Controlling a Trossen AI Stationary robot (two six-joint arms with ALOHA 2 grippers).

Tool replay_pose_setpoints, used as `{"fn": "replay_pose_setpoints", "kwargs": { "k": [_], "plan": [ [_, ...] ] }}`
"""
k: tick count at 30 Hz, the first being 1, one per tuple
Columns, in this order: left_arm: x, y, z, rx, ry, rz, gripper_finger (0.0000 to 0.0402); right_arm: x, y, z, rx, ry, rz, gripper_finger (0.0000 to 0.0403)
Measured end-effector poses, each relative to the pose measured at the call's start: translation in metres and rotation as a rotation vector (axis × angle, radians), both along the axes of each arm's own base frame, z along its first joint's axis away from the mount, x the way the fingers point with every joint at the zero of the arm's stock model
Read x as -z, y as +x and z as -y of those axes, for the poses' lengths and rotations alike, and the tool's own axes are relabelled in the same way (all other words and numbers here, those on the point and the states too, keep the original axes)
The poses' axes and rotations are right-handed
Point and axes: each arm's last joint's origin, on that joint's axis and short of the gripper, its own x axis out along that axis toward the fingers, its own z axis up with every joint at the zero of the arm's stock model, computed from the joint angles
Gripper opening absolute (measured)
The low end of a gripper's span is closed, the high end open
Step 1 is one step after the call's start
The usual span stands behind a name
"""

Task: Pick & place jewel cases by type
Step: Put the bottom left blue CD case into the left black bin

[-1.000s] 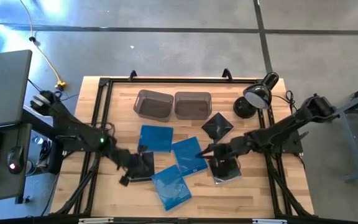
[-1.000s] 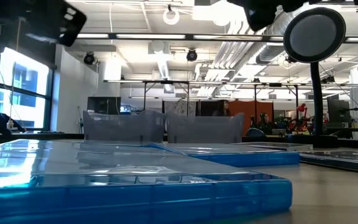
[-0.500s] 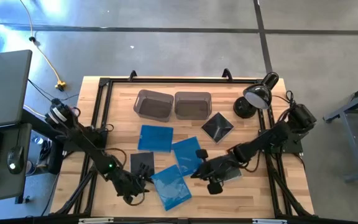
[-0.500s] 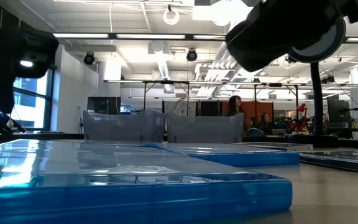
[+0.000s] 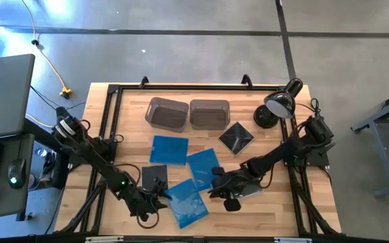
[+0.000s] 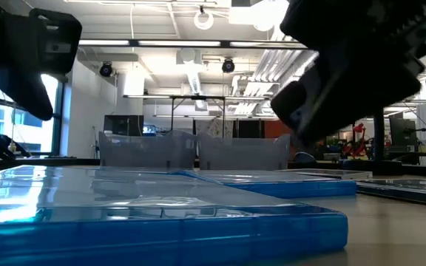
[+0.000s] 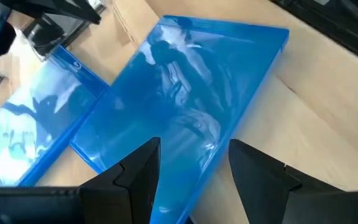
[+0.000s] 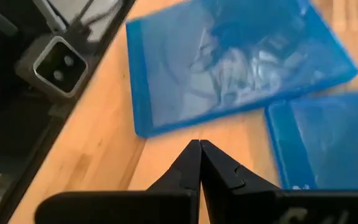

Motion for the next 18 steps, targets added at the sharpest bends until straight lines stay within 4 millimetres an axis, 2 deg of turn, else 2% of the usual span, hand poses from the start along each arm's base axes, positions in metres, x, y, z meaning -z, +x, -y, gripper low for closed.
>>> {"fn": "replay_pose_setpoints", "kwargs": {
  "k": [8, 18],
  "plan": [
    [0.019, 0.002, 0.002, 0.016, 0.078, -0.034, 0.0186, 0.012, -0.001, -0.004, -0.005, 0.033, -0.063, 0.0000],
    [0.019, 0.002, 0.001, 0.042, 0.153, -0.014, 0.0186, 0.013, -0.001, -0.003, -0.006, 0.030, -0.068, 0.0000]
  ]
}}
